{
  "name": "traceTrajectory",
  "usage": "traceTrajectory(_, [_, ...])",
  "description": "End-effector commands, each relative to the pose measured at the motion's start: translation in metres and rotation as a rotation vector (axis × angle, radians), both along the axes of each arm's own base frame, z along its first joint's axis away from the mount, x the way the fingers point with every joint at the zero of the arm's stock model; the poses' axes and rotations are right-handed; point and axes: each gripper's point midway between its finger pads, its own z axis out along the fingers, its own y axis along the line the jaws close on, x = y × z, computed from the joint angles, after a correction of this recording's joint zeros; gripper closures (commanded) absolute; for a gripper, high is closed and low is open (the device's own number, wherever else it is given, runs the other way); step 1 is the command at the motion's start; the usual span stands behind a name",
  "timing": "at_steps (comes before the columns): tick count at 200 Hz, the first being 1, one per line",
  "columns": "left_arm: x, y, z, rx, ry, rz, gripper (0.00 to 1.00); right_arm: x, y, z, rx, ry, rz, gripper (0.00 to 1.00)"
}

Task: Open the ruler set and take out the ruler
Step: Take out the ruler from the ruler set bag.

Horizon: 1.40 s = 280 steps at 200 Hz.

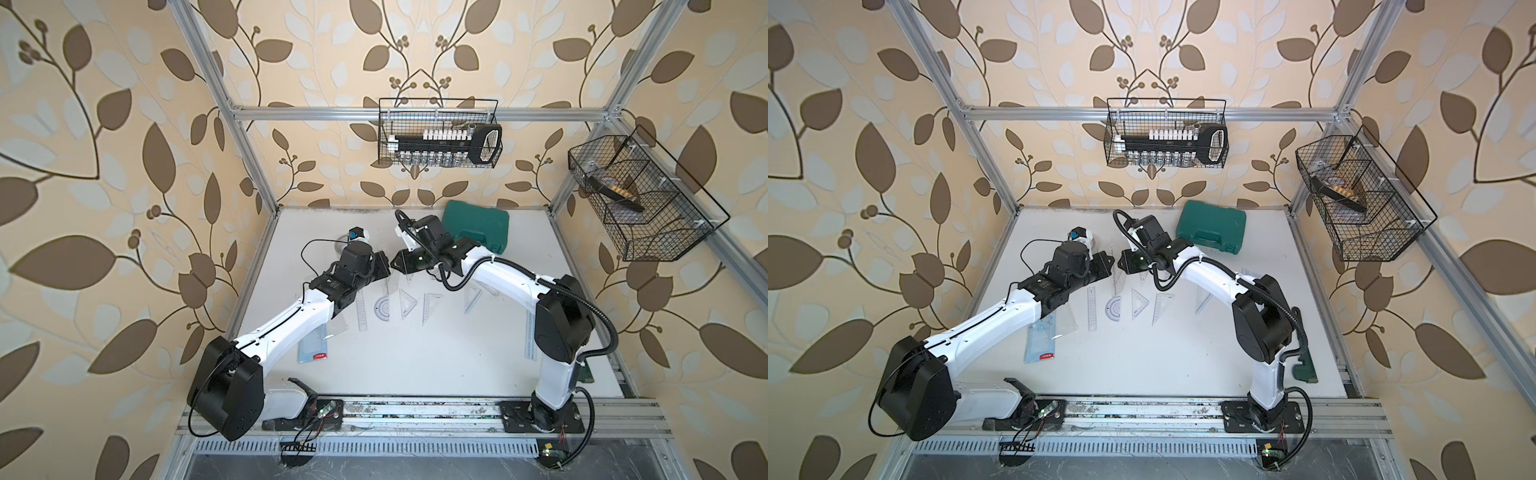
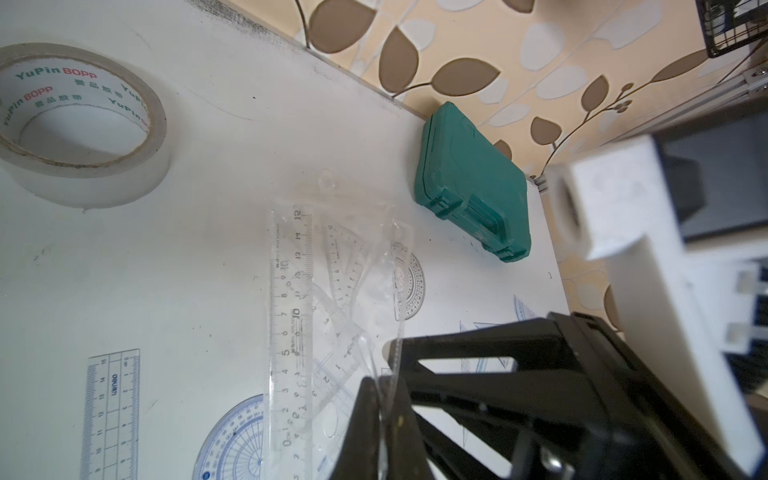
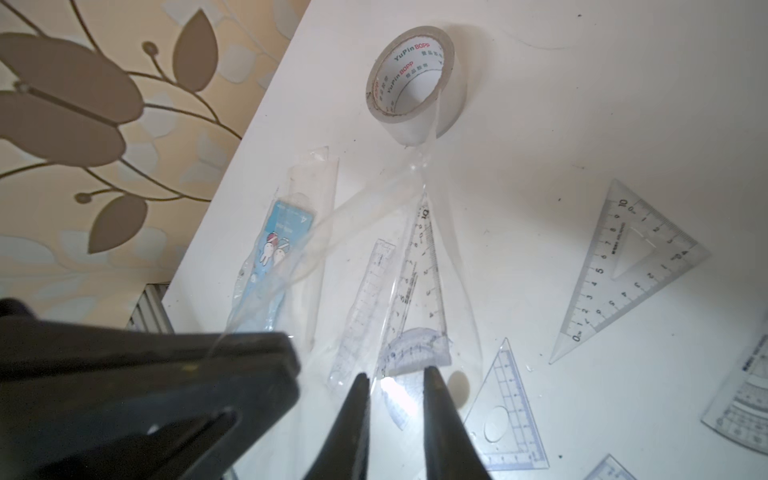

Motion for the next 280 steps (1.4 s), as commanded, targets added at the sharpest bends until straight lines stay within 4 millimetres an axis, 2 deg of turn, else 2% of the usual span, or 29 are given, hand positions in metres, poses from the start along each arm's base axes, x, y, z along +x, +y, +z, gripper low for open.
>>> traceTrajectory(1, [0.006,-0.014,0.034,-0.049,-0.086,-0.043,1.0,0.005,-0.005,-0.013,-0.109,-0.015,0.016,0.75])
traceTrajectory(62, [0.005,-0.023,0.033,-0.061,-0.078,-0.073,1.0,0.017,-0.02,-0.009,-0.196,-0.104,-0.033,0.72])
traceTrajectory(109, [0.003,-0.03,0.037,-0.072,-0.09,-0.096,1.0,0.016,-0.019,-0.013,-0.22,-0.093,0.002,0.68])
traceTrajectory(160, [0.003,-0.032,0.044,-0.078,-0.129,-0.095,1.0,-0.01,-0.009,-0.017,-0.163,0.009,0.095,0.68])
traceTrajectory(208, [0.002,-0.039,0.046,-0.087,-0.15,-0.108,1.0,-0.026,0.0,-0.009,-0.084,0.065,0.137,0.72])
traceTrajectory(250, [-0.001,-0.041,0.043,-0.082,-0.146,-0.115,1.0,-0.025,0.01,0.004,0.041,0.098,0.109,0.78])
traceTrajectory(280, [-0.002,-0.038,0.043,-0.077,-0.149,-0.108,1.0,-0.016,0.009,0.013,0.145,0.126,0.064,0.81])
